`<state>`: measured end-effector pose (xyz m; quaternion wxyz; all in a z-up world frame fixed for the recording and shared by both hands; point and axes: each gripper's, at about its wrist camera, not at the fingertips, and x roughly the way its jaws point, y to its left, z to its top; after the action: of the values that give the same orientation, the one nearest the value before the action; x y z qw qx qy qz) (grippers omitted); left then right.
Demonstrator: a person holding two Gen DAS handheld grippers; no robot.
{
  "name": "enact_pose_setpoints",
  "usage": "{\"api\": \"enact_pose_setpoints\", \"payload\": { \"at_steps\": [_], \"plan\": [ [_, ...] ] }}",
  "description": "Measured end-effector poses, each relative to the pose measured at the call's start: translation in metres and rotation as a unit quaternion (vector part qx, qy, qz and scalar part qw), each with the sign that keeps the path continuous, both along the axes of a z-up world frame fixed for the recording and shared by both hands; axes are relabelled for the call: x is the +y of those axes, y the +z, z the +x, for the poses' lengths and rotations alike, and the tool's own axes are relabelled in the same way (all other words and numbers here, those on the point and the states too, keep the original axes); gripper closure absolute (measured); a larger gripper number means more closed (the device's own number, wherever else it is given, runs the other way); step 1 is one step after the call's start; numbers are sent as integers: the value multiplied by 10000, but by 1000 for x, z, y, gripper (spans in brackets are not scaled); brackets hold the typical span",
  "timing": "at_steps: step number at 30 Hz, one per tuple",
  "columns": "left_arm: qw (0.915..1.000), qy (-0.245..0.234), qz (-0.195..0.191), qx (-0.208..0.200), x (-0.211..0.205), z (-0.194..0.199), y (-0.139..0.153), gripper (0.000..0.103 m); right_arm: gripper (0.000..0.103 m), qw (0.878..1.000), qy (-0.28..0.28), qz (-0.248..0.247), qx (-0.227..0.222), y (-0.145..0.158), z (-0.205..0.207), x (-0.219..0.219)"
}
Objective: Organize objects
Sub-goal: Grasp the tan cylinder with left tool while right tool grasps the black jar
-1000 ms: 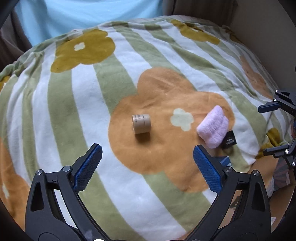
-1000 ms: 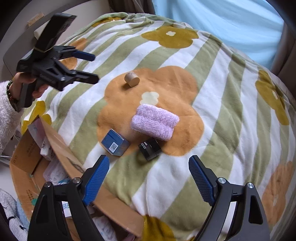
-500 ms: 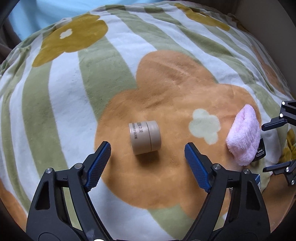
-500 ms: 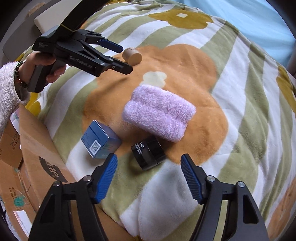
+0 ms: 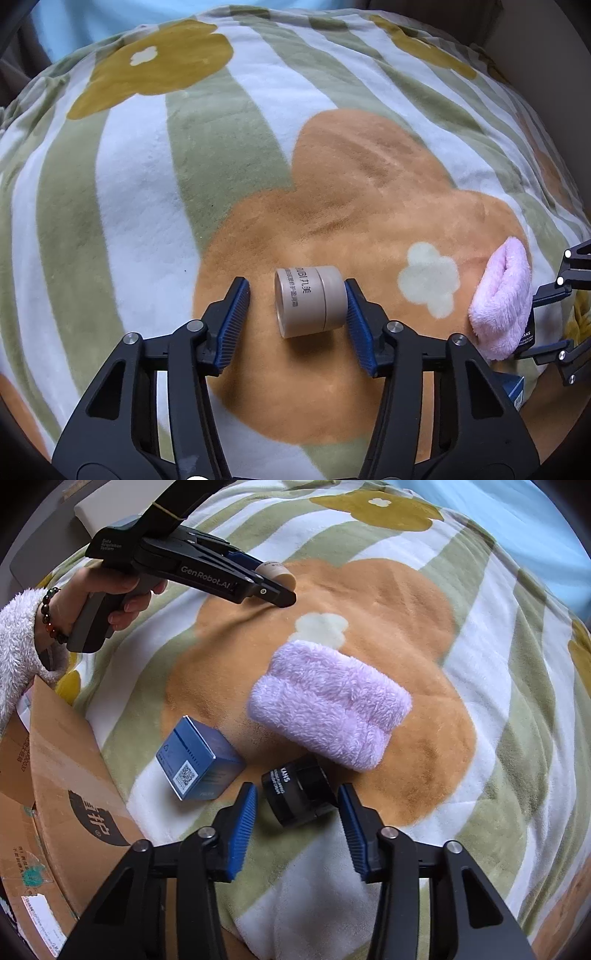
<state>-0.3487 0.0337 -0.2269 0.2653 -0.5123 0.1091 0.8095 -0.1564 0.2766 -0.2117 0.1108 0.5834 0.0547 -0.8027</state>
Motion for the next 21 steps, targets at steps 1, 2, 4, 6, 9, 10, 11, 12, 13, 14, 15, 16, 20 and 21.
{"api": "enact_pose_setpoints", "payload": {
  "at_steps": [1, 2, 4, 6, 9, 10, 11, 12, 13, 14, 15, 16, 20, 21],
  "plan": [
    [10000, -8, 0, -11, 0, -1, 0, 67, 67, 10000, -17, -15, -12, 0, -1, 1],
    [10000, -9, -5, -19, 0, -1, -1, 70, 67, 10000, -35, -41, -17, 0, -1, 2],
    [10000, -16, 2, -13, 0, -1, -1, 77, 70, 9999, -102, -68, -71, -1, -3, 4],
    [10000, -16, -6, 10, -1, 0, 0, 77, 71, 9998, -125, -70, -102, -2, -4, 5],
    [10000, -9, -33, 35, -1, 1, 1, 77, 72, 9999, -118, -51, -95, -1, -4, 4],
    [10000, 0, -36, 29, -1, 2, 2, 77, 72, 9999, -116, -59, -97, 0, -4, 4],
    [10000, 10, -44, 25, -2, 2, 3, 77, 72, 9999, -117, -70, -95, 1, -3, 4],
    [10000, 15, -44, 24, -2, 2, 4, 77, 73, 9999, -126, -62, -76, 2, -3, 3],
    [10000, 11, -42, 29, -3, 4, 5, 77, 73, 9999, -134, -51, -63, 3, -3, 3],
    [10000, 6, -51, 31, -3, 4, 6, 77, 73, 9999, -134, -59, -48, 5, -3, 2],
    [10000, 2, -72, 35, -4, 5, 6, 77, 73, 9999, -130, -70, -25, 6, -3, 2],
    [10000, 2, -89, 39, -5, 6, 8, 77, 73, 9999, -121, -76, 0, 8, -3, 1],
    [9999, 2, -69, 79, -10, 9, 16, 77, 73, 9999, -105, -89, 64, 14, -4, 0],
    [9999, -3, -54, 89, -11, 10, 19, 77, 73, 9999, -105, -85, 80, 15, -3, 1]
  ]
}}
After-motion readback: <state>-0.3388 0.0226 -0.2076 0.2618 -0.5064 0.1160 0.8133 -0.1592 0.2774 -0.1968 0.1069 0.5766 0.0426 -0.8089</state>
